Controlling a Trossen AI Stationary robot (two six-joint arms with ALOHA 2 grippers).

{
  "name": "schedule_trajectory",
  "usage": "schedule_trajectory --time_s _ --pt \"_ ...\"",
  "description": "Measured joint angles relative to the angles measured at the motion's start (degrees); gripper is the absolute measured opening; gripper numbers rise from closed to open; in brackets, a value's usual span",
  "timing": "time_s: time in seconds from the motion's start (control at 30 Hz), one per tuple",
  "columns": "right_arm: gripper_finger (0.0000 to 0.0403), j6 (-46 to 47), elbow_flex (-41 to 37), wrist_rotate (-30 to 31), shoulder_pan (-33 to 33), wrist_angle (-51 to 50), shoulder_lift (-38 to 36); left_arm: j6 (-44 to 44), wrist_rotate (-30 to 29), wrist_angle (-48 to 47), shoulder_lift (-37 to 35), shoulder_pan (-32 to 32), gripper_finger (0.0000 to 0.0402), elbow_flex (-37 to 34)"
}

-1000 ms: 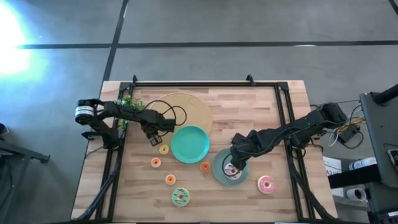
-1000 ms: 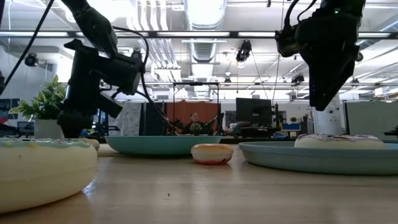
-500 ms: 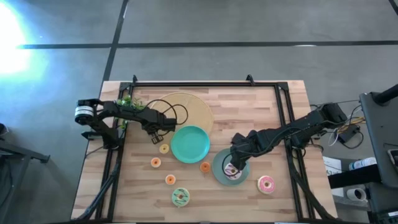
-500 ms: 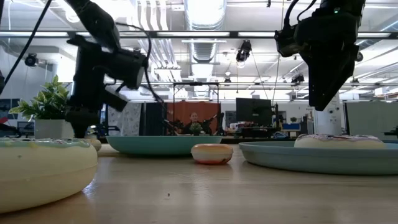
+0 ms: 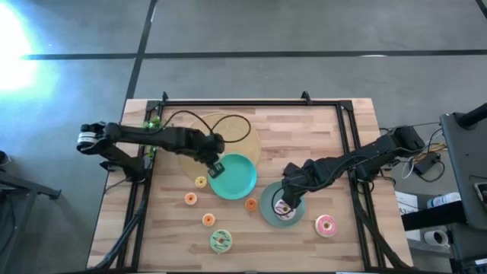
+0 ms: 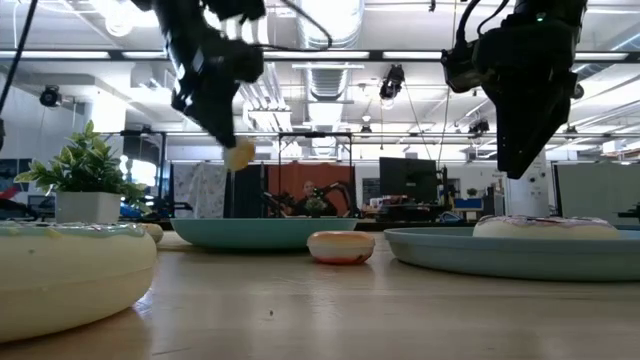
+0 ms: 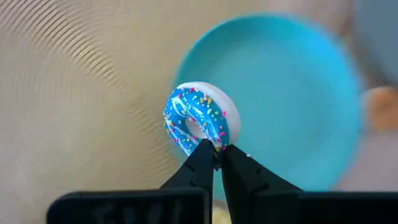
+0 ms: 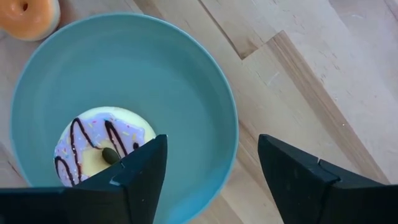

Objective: Pick & Place donuts
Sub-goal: Put the small blue doughnut on the blue plate

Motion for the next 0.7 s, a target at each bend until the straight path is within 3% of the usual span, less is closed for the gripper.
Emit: schedule_trajectory --time_s 0.3,0.7 --pt "0.024 -1.7 -0.2 0.0 -0.6 0.7 0.0 -7.0 7.3 5.3 9.6 -5.0 0.0 0.8" --pt "0.0237 -2.2 -0.5 0.0 -0.8 1.0 0.0 -5.0 -5.4 -12.3 21.9 -8.2 0.0 13.1"
